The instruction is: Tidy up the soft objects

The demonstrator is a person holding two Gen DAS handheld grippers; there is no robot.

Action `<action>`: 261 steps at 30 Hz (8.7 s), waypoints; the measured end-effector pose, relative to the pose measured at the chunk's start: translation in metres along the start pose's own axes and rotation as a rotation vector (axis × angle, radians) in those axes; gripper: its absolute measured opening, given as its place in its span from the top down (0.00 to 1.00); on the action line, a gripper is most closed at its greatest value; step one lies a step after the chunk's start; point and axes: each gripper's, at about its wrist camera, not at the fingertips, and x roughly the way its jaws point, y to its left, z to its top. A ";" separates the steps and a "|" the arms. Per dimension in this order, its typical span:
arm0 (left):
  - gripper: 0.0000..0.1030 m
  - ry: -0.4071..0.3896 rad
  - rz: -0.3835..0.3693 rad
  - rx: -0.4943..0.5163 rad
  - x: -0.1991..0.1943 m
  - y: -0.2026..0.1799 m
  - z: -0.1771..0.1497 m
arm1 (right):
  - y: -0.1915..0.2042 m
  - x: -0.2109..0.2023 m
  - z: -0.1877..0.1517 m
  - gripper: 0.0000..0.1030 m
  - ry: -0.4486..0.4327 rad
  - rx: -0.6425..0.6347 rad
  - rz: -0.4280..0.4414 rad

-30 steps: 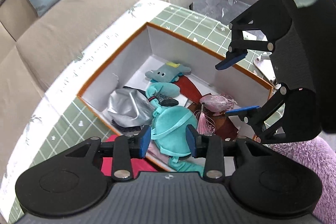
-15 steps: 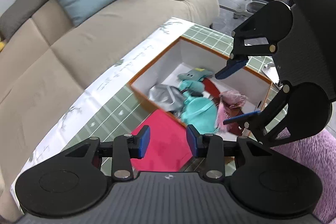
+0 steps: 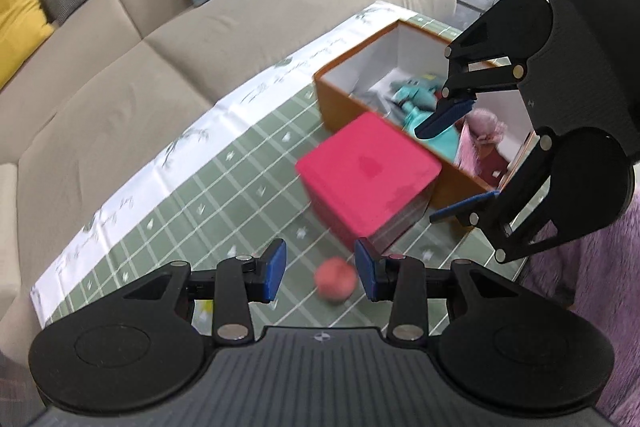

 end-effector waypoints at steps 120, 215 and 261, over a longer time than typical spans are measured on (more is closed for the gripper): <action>0.99 0.162 0.038 -0.217 0.076 0.092 -0.085 | 0.051 0.113 0.085 0.59 -0.067 0.158 0.105; 0.56 -0.156 -0.127 -0.064 0.025 -0.088 0.035 | -0.062 -0.042 -0.111 0.28 -0.061 0.388 -0.038; 0.13 -0.313 0.322 -0.490 0.040 -0.127 -0.130 | 0.100 0.018 -0.175 0.06 -0.350 0.830 -0.514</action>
